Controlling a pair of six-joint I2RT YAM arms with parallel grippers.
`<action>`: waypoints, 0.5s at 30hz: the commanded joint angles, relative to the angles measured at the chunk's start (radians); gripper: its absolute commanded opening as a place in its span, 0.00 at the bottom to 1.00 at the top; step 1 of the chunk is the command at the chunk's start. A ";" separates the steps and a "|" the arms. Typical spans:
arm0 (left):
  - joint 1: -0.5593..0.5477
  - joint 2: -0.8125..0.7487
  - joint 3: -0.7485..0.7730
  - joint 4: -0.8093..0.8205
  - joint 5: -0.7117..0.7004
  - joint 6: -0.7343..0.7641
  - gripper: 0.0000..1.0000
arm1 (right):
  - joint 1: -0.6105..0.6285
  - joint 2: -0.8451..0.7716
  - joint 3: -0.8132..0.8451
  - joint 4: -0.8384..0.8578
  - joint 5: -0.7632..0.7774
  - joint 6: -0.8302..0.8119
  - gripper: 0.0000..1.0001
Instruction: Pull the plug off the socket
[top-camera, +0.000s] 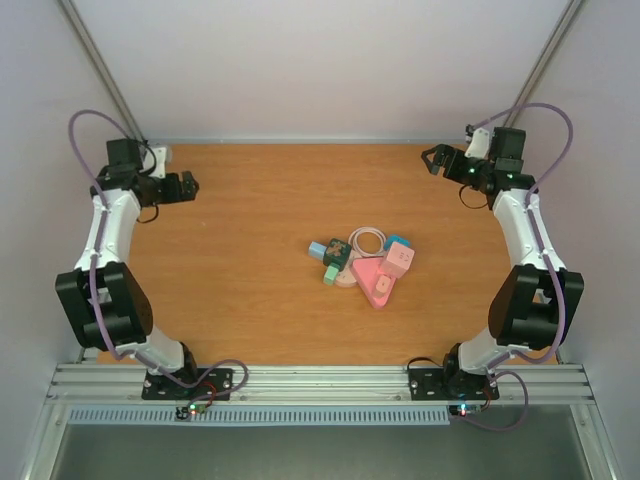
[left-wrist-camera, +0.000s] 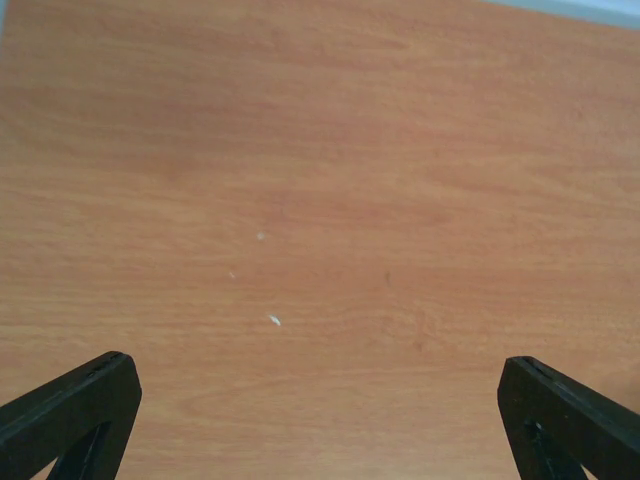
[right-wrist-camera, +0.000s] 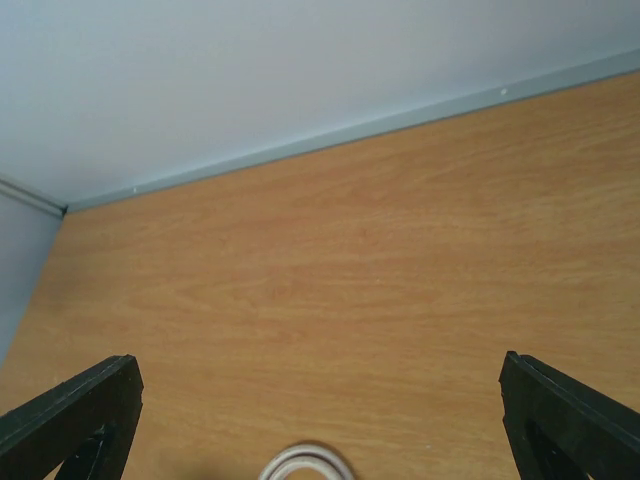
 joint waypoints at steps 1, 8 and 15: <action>-0.049 -0.080 -0.105 0.109 -0.043 -0.061 1.00 | 0.054 -0.052 -0.019 -0.034 0.015 -0.075 0.99; -0.111 -0.173 -0.251 0.186 -0.074 -0.048 1.00 | 0.175 -0.076 -0.002 -0.144 -0.007 -0.233 0.99; -0.136 -0.267 -0.341 0.248 -0.077 -0.009 1.00 | 0.326 -0.081 0.030 -0.246 0.023 -0.380 0.99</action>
